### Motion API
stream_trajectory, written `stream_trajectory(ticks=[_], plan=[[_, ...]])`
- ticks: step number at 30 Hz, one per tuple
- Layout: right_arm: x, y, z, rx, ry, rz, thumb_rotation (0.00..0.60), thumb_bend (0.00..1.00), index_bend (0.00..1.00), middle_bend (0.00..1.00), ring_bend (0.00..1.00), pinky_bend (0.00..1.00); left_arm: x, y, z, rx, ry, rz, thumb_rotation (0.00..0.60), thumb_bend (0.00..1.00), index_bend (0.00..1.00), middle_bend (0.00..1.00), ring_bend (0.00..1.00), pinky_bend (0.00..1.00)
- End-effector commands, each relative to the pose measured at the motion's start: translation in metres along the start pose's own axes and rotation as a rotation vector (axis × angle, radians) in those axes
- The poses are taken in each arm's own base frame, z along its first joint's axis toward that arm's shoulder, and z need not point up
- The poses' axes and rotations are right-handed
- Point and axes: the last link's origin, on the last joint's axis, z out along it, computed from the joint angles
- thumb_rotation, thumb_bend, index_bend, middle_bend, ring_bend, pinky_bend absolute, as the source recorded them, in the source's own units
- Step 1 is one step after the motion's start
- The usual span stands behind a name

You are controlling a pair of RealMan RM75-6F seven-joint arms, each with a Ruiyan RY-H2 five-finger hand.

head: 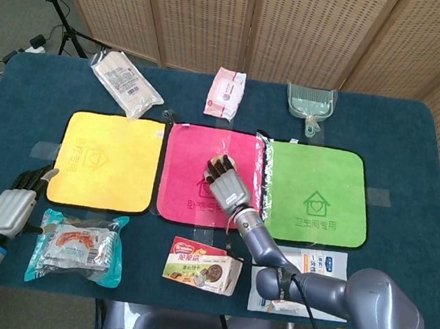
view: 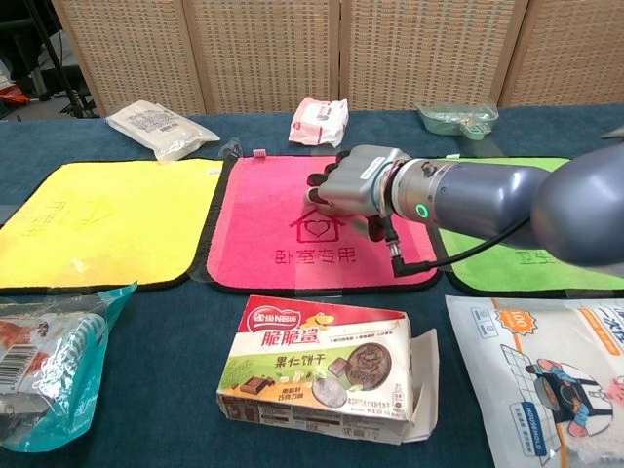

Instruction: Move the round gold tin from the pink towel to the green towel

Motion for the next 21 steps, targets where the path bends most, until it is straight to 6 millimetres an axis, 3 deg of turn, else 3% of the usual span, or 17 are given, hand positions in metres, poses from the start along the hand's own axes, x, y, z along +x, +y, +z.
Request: stream_trajectory(ticks=[1,21], plan=[[-0.002,0.004,-0.001,-0.015,-0.013,-0.002,0.600,0.65,0.08,0.00,0.00,0.00,0.000,0.000,0.000,-0.002,-0.001,0.001,0.600,0.16,0.04,0.00,0.00,0.00],[-0.008,0.020,0.002,-0.115,-0.085,-0.036,0.600,0.65,0.08,0.00,0.00,0.00,0.000,0.001,-0.001,-0.011,0.004,-0.006,0.600,0.16,0.04,0.00,0.00,0.00]])
